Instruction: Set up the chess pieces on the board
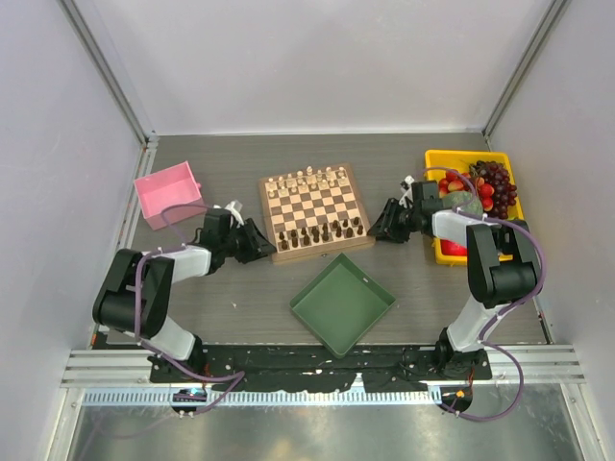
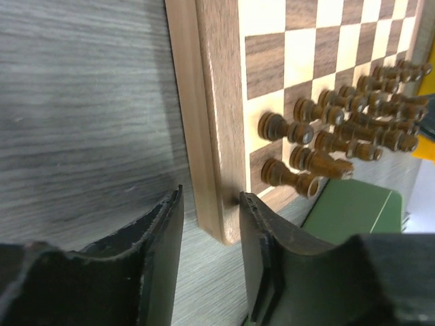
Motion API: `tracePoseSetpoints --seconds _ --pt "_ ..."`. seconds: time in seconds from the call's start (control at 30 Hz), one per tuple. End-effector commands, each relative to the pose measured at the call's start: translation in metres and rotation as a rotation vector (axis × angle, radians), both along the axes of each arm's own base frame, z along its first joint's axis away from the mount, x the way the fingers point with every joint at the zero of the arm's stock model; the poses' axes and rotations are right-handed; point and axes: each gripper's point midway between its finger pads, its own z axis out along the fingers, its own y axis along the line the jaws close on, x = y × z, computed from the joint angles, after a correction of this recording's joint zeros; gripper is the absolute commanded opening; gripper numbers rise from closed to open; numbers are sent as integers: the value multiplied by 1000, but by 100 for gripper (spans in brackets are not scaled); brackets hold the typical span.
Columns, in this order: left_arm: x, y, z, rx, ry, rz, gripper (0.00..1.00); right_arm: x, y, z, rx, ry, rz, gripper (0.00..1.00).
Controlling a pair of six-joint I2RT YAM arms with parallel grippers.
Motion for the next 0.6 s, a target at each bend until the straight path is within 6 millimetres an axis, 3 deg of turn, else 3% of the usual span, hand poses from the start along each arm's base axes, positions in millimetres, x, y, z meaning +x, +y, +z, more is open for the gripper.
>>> tracePoseSetpoints --seconds 0.0,0.13,0.33,0.43,0.47,0.53,0.57 --pt "-8 12 4 105 14 -14 47 6 -12 11 -98 2 3 43" --pt "-2 21 22 153 -41 -1 53 23 -21 35 -140 -42 -15 48" --pt "-12 46 38 260 -73 64 64 19 -24 54 -152 -67 -14 52" --pt "-14 67 57 339 -119 140 69 13 -27 76 -162 -127 -17 56" --pt "-15 75 64 364 -138 172 81 12 -29 89 -165 -167 -17 56" --pt "-15 92 80 418 -183 243 97 8 -32 109 -182 -224 -18 64" --pt "-15 97 89 432 -208 262 100 6 -36 113 -207 -244 -21 66"
